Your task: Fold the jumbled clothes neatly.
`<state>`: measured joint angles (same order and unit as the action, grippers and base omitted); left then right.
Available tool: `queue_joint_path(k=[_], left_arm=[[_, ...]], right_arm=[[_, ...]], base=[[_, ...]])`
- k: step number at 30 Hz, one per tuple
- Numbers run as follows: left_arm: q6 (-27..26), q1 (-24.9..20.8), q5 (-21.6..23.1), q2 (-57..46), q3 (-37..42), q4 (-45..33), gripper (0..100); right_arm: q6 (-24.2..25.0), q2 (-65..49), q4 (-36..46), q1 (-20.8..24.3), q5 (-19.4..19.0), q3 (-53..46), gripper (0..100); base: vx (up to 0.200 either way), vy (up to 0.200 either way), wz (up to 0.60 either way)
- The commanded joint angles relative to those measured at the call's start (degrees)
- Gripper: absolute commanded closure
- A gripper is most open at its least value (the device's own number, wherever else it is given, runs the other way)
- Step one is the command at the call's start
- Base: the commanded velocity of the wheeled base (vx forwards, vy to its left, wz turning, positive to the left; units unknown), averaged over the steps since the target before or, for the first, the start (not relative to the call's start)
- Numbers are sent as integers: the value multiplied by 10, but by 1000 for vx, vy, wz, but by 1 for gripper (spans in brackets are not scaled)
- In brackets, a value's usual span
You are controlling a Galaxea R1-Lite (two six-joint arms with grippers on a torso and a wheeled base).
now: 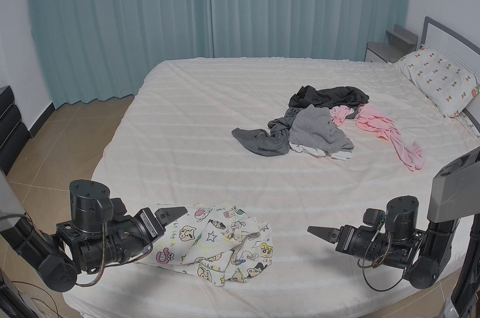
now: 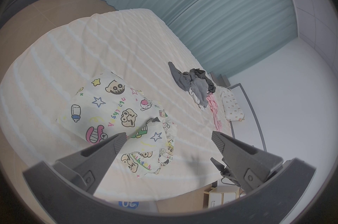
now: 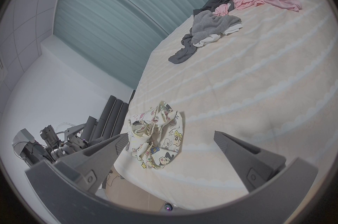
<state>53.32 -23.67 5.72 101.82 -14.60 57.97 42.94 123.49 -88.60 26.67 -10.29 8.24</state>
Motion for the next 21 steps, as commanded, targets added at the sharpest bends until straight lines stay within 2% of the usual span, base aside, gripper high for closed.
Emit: queue_joint_path(k=[1,7,16,21], left_arm=[[-1,22,11,9,-9,0,0],[-1,41,18,19,-18,0,0],[-1,59,32,27,-25,0,0],[0,72,44,31,-29,0,0]], right_arm=[[0,16,-8,1,0,1,0],[0,24,-9,2,17,8,0],[2,25,-9,11,17,31,0],[6,35,-9,27,19,35,0]], base=[[0,200,0],[0,200,0],[0,200,0],[0,0,0]])
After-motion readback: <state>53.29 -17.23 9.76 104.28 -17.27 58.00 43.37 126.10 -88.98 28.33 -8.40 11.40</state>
